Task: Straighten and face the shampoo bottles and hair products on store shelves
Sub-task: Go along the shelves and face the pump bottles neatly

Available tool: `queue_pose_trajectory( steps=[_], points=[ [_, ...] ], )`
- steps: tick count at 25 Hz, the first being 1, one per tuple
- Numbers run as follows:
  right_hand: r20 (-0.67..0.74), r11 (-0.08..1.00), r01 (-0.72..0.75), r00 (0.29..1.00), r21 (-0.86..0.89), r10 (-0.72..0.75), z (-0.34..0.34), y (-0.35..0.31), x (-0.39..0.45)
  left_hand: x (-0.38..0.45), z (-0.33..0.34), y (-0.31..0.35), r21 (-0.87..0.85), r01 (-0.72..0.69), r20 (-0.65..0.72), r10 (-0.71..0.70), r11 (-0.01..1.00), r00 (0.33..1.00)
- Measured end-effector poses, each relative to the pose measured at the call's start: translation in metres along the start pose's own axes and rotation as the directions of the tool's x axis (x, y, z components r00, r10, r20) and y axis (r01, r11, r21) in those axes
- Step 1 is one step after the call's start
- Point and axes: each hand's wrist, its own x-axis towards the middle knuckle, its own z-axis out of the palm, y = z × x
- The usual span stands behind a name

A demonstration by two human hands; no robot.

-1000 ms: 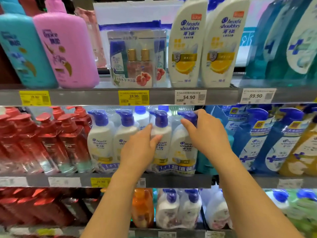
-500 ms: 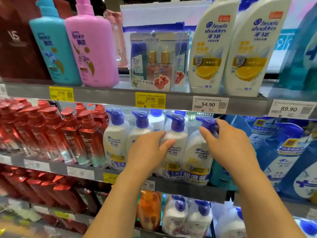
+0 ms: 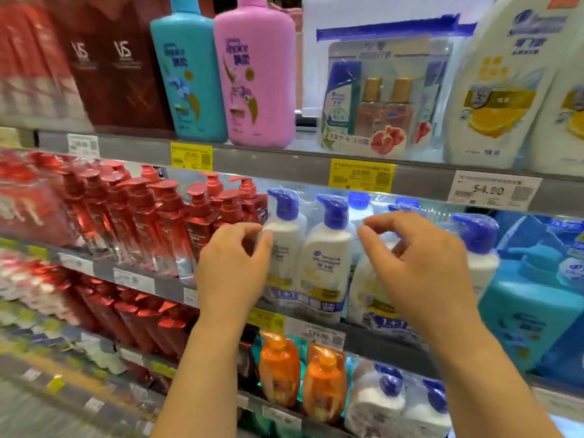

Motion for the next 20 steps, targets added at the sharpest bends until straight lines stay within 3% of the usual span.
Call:
queue_pose_trajectory(
  steps=[3, 7, 11, 16, 20],
  points=[
    [0.143, 0.997, -0.051, 0.989, 0.055, 0.043, 0.051, -0.035, 0.000, 0.021, -0.023, -0.038, 0.024, -0.025, 0.045, 0.024, 0.999, 0.999],
    [0.219, 0.987, -0.154, 0.965, 0.035, 0.143, 0.121, -0.075, -0.003, 0.058, -0.057, -0.096, 0.067, -0.078, 0.077, 0.073, 0.995, 0.994],
    [0.191, 0.962, -0.273, 0.945, 0.007, 0.266, 0.175, -0.103, 0.003, 0.092, -0.076, -0.154, 0.081, -0.148, 0.183, 0.132, 0.986, 0.974],
    [0.212, 0.908, -0.419, 0.888, 0.009, 0.408, 0.201, -0.113, 0.005, 0.115, -0.065, -0.172, 0.058, -0.401, 0.425, 0.341, 0.914, 0.839],
    [0.211, 0.874, -0.485, 0.853, -0.010, 0.476, 0.212, -0.121, 0.017, 0.121, -0.047, -0.169, 0.110, -0.446, 0.542, 0.322, 0.888, 0.776]
  ],
)
